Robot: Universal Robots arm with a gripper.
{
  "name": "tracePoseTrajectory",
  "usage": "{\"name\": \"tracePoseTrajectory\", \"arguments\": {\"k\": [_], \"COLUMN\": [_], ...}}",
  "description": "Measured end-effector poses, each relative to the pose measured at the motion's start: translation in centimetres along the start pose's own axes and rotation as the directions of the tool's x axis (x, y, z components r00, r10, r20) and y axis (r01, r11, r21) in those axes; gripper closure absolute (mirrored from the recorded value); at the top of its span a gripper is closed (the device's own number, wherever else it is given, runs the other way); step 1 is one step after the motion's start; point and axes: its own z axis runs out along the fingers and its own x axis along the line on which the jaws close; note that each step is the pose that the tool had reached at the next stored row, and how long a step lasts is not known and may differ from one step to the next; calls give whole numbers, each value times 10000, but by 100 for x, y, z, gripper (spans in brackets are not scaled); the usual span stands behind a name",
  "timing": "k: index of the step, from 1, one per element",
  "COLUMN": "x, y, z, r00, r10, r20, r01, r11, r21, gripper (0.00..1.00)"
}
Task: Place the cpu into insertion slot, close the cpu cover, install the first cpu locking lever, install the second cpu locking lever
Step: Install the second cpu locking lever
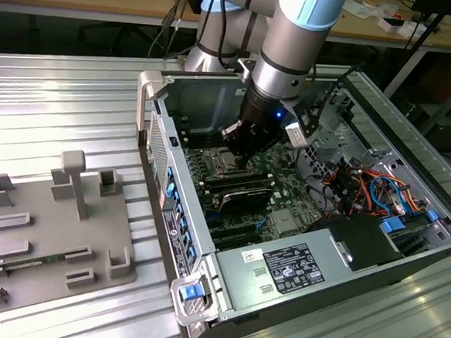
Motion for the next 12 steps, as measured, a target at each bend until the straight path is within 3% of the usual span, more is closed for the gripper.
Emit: {"name": "tracePoseTrajectory", "arguments": {"k": [12], "x": [61], "y": [11], "z": [163], "r00": [10000], "r10": [-1], "r20": [1], "r01": [1], "r11": [10000], "r21": [0], "gripper": [89]}}
